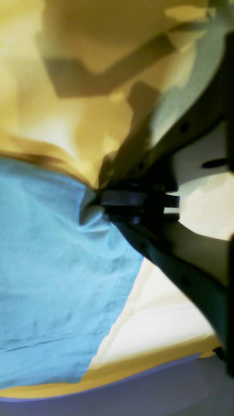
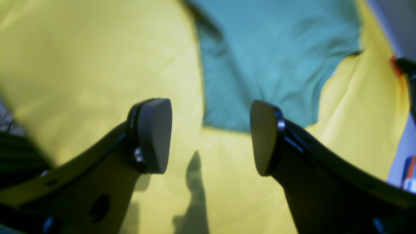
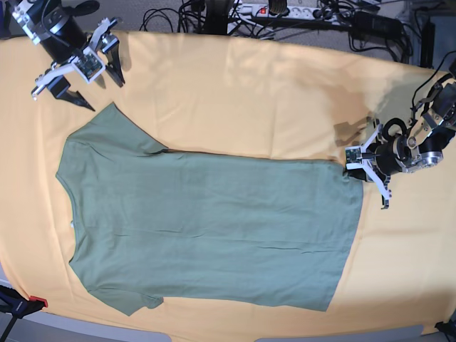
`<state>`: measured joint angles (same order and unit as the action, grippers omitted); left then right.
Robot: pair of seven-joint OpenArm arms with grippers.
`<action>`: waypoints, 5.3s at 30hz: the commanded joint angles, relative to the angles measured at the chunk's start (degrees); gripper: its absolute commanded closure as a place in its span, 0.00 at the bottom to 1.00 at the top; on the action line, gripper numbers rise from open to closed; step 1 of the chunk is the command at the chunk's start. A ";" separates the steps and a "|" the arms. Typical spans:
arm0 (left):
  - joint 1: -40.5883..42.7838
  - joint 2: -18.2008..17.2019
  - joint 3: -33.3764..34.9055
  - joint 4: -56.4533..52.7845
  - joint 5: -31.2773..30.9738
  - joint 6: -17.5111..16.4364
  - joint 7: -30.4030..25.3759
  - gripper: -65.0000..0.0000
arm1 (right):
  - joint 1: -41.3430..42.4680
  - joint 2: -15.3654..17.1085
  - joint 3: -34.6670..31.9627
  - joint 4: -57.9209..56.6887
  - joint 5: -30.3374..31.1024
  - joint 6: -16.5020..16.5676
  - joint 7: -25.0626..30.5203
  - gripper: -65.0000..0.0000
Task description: Fold the T-shirt properly
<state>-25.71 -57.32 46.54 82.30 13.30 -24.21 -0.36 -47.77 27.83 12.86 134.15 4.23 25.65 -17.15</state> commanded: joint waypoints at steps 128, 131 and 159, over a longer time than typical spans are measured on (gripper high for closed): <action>7.76 -20.65 -0.39 29.44 -29.33 -9.16 9.86 1.00 | -7.74 24.26 19.02 -14.95 34.21 6.27 -20.52 1.00; 7.69 -17.38 -0.39 26.18 -28.17 -7.13 9.81 1.00 | -5.97 24.26 19.02 -17.40 31.93 5.27 -19.67 1.00; 3.02 -13.14 -0.39 23.96 -19.96 -2.95 7.69 1.00 | -1.70 24.24 14.82 -18.82 28.30 -0.20 -11.56 1.00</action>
<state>-21.71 -69.19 46.87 105.86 -6.17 -27.66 8.36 -49.50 51.07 27.09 114.83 32.51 25.91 -30.06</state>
